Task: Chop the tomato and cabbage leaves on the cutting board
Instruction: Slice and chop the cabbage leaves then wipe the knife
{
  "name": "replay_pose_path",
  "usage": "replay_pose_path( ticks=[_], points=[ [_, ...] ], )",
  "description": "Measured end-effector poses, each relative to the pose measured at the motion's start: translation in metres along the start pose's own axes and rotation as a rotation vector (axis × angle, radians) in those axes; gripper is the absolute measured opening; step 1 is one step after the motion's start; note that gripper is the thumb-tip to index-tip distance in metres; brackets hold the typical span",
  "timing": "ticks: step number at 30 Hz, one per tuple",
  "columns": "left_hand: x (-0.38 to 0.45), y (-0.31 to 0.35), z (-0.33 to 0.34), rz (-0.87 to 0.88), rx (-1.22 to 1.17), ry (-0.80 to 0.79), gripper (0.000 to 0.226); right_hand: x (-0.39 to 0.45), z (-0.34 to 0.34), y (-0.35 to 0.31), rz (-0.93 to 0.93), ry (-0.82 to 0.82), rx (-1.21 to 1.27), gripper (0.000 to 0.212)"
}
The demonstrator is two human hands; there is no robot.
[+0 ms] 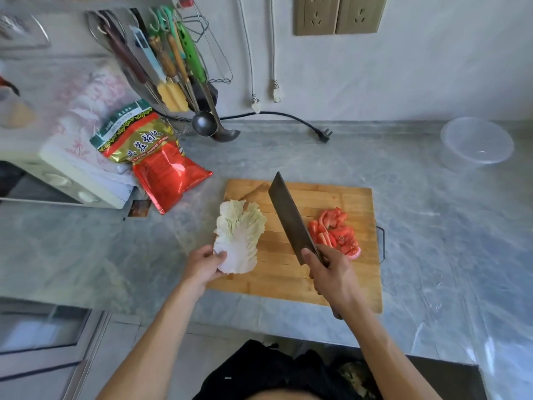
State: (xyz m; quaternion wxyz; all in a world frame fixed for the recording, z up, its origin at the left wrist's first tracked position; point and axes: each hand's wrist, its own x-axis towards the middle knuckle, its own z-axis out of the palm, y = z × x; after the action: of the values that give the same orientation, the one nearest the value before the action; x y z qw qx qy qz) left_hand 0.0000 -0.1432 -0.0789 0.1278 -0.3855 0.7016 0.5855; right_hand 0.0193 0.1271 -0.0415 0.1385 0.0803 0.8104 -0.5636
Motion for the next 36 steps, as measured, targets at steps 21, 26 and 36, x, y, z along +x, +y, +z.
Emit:
replay_pose_path(
  ticks=[21,26,36],
  points=[
    [0.047,0.024,-0.025,0.053,0.267,-0.351,0.016,-0.007,0.081,-0.033,0.084,0.234,-0.041,0.034],
    [0.063,0.023,-0.035,0.083,0.394,-0.444,0.005,-0.024,0.126,-0.049,0.131,0.305,-0.064,0.043],
    [0.057,0.028,-0.017,0.243,0.297,-0.329,0.011,-0.033,0.181,-0.065,0.190,0.339,-0.060,0.045]
  ],
)
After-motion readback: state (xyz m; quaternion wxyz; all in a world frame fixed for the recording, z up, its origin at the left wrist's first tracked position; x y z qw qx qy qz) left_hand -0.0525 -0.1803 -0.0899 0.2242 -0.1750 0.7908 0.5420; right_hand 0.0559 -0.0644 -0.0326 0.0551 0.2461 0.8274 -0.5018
